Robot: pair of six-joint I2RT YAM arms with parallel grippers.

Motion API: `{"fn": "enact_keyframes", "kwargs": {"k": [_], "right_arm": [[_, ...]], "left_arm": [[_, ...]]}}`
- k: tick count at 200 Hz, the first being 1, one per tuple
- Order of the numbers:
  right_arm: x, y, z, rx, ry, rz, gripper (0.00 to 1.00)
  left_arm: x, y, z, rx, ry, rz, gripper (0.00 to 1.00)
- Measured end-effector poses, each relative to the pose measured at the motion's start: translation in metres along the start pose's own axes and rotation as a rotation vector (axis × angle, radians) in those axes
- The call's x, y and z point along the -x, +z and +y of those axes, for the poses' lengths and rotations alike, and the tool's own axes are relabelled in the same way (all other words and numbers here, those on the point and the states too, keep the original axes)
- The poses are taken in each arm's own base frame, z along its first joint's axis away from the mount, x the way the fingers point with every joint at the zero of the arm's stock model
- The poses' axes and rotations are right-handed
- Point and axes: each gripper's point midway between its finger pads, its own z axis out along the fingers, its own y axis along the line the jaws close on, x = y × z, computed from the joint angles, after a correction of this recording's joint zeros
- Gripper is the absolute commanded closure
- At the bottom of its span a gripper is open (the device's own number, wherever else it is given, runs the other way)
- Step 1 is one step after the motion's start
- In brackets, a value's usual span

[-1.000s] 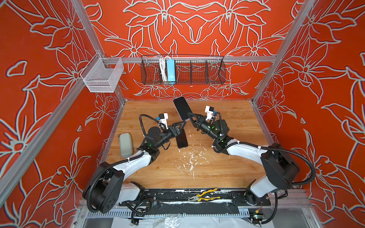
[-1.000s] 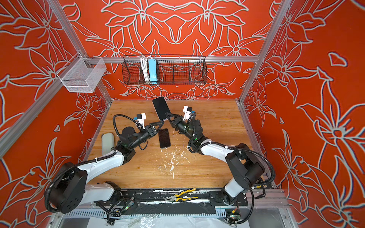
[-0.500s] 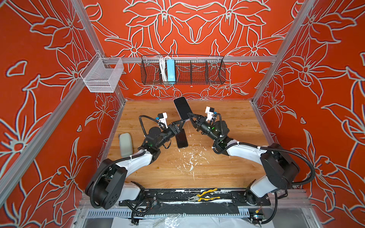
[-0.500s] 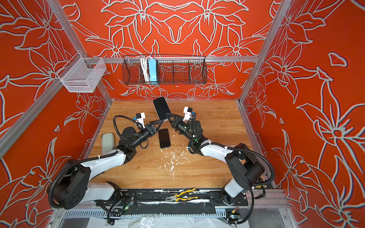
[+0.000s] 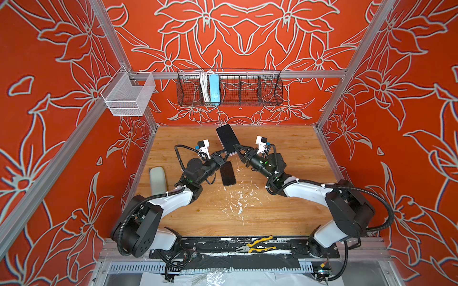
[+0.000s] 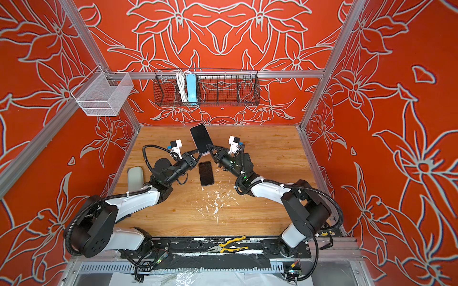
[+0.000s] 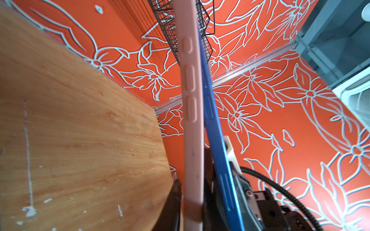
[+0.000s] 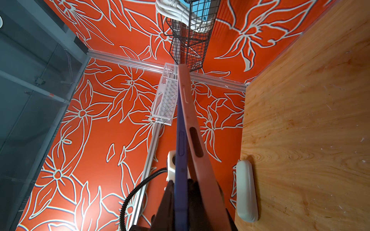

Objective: Take the phone out of the phone case
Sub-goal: Remove the phone case from the phone.

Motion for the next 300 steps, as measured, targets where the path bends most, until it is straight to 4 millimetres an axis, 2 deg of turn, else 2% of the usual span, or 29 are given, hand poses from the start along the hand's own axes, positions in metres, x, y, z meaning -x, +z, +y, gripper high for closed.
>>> {"fn": "enact_keyframes", "kwargs": {"k": [85,136,193,246,269,300], "right_arm": [[0.000,0.000,-0.002,-0.011,0.001,-0.009,1.00],[0.007,-0.005,0.001,-0.025,-0.013,-0.042,1.00],[0.001,-0.013,0.025,-0.001,-0.032,-0.020,1.00],[0.003,-0.028,0.042,0.000,-0.075,-0.030,1.00],[0.003,-0.042,0.036,-0.031,-0.093,-0.044,1.00],[0.005,-0.068,0.012,-0.118,-0.108,-0.070,1.00]], "left_arm": [[-0.001,0.002,0.007,0.017,0.024,0.000,1.00],[-0.002,0.015,0.017,0.037,0.085,0.014,1.00],[-0.008,0.023,0.054,0.129,0.121,0.030,1.00],[-0.001,0.028,0.052,0.132,0.161,0.015,1.00],[0.005,0.026,0.053,0.138,0.169,0.004,1.00],[0.023,0.018,0.044,0.139,0.185,-0.031,1.00]]}}
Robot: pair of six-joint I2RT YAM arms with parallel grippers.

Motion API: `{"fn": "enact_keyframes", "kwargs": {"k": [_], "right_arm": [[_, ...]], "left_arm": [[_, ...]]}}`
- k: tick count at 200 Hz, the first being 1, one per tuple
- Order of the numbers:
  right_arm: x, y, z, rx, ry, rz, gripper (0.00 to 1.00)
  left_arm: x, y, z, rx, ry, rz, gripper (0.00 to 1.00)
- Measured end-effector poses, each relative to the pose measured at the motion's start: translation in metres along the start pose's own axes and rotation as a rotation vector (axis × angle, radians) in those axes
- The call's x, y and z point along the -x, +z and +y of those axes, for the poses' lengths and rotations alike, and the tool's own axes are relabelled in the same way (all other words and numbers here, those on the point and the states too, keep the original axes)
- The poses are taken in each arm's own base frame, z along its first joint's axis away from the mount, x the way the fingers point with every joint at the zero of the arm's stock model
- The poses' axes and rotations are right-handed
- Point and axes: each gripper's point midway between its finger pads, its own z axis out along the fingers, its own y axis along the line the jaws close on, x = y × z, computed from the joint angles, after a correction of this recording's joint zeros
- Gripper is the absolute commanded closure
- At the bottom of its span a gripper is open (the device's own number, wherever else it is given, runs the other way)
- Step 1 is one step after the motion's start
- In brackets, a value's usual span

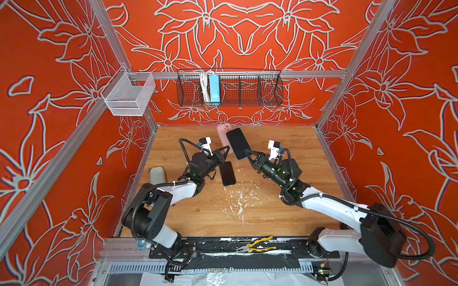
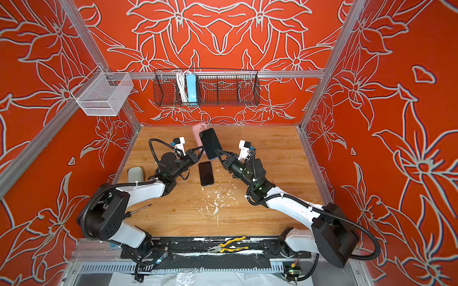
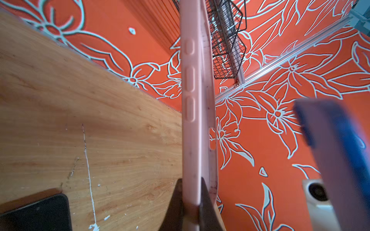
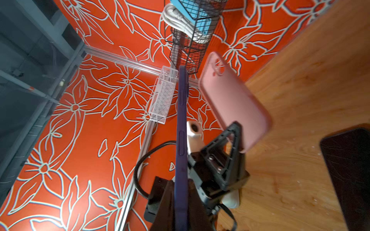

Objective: Take the phone out of the phone case
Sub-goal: Remove the phone case from the phone, then place the phone at the center of the table.

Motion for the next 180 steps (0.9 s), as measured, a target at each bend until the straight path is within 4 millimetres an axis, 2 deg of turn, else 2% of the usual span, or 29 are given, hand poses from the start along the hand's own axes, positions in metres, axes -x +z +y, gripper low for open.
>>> {"fn": "enact_keyframes", "kwargs": {"k": [45,104,137,180], "right_arm": [[-0.005,-0.030,-0.052,-0.148,-0.006,-0.024,1.00],[-0.019,-0.069,-0.139,-0.369,-0.007,-0.029,1.00],[-0.021,-0.081,-0.164,-0.432,-0.012,-0.049,1.00],[-0.029,-0.089,-0.194,-0.484,-0.022,-0.061,1.00]], "left_arm": [[0.032,-0.021,-0.016,-0.021,0.033,-0.071,1.00],[0.043,-0.041,-0.028,-0.029,0.050,-0.091,1.00],[0.046,-0.047,-0.034,-0.038,0.057,-0.097,1.00],[0.042,-0.048,-0.031,-0.023,0.050,-0.085,1.00]]}}
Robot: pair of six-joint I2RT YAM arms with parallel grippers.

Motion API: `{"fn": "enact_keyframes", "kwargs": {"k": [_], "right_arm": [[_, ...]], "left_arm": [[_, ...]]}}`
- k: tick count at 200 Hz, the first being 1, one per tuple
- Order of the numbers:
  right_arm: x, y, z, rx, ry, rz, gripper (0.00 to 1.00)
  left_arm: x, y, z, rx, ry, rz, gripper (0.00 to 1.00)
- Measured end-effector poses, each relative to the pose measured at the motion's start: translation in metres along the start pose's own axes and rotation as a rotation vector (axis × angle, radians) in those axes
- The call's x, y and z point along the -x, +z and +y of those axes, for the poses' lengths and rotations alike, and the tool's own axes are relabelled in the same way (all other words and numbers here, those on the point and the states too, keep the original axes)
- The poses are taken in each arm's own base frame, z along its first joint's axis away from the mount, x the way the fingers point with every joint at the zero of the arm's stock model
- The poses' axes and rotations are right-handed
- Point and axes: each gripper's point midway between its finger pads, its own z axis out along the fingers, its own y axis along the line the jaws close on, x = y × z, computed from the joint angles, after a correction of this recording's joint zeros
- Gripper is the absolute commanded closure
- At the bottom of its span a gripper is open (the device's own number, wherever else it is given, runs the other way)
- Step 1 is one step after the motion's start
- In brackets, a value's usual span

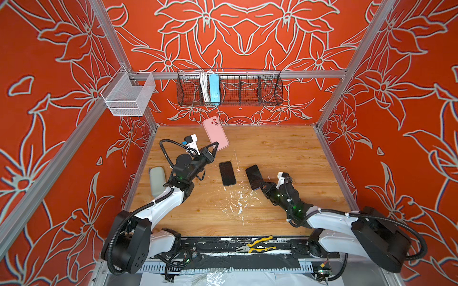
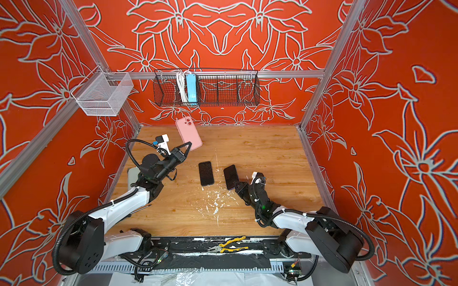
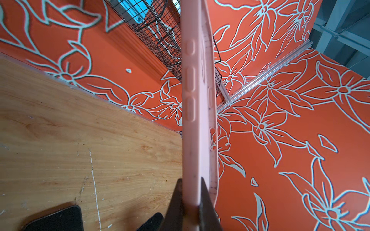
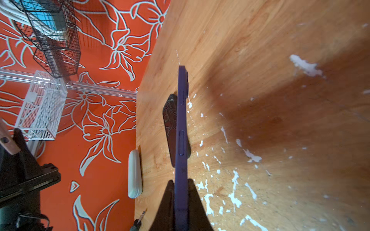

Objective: Take the phone out of the phone case
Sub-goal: Place the phone at the center of the table.

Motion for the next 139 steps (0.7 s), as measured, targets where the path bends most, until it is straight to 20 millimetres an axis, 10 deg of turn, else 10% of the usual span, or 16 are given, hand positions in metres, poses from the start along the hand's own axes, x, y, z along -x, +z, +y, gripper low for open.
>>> {"fn": "enact_keyframes", "kwargs": {"k": [139], "right_arm": [[-0.018,0.023,-0.033,0.027,0.046,-0.074,0.78]], "left_arm": [[-0.003,-0.001,0.002,0.003,-0.009,0.009,1.00]]}}
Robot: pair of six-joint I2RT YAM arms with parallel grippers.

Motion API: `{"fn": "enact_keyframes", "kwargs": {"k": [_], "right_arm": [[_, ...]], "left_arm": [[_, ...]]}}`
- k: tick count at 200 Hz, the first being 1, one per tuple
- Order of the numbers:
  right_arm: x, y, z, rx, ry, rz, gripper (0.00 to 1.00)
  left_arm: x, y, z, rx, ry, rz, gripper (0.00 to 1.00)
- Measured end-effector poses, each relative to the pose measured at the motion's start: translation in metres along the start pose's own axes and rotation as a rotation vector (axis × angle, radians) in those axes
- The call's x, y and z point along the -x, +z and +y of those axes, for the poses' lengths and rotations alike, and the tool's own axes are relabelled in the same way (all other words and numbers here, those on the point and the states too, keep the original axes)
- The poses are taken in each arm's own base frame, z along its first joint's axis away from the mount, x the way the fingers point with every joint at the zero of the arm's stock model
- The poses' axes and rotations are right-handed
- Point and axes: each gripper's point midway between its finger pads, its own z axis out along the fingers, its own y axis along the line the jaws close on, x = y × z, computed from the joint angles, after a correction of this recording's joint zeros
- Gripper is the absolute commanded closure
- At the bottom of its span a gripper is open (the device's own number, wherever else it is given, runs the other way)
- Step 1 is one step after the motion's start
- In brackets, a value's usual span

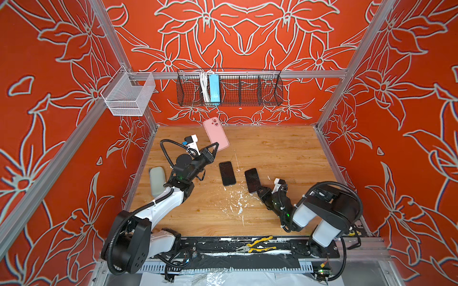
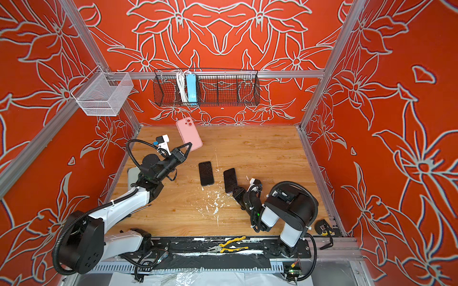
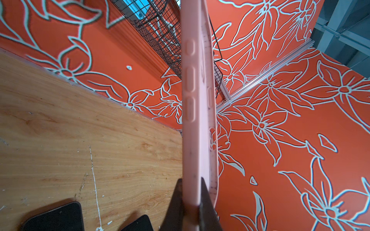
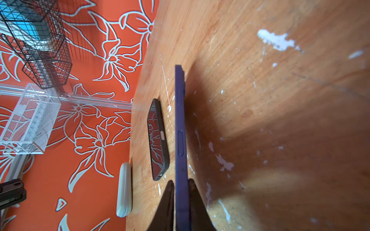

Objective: Take the phone out of the phone case
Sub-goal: Place the phone at the center of the table.

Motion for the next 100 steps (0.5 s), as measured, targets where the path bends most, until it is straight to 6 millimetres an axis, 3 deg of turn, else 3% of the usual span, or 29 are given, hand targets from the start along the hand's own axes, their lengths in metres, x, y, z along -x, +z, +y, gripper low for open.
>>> {"fn": "enact_keyframes", "kwargs": {"k": [100], "right_arm": [[0.011,-0.010,0.009,-0.005,0.017,-0.051,0.69]], "left_arm": [[-0.003,-0.001,0.005,0.014,-0.004,0.007,1.00]]}}
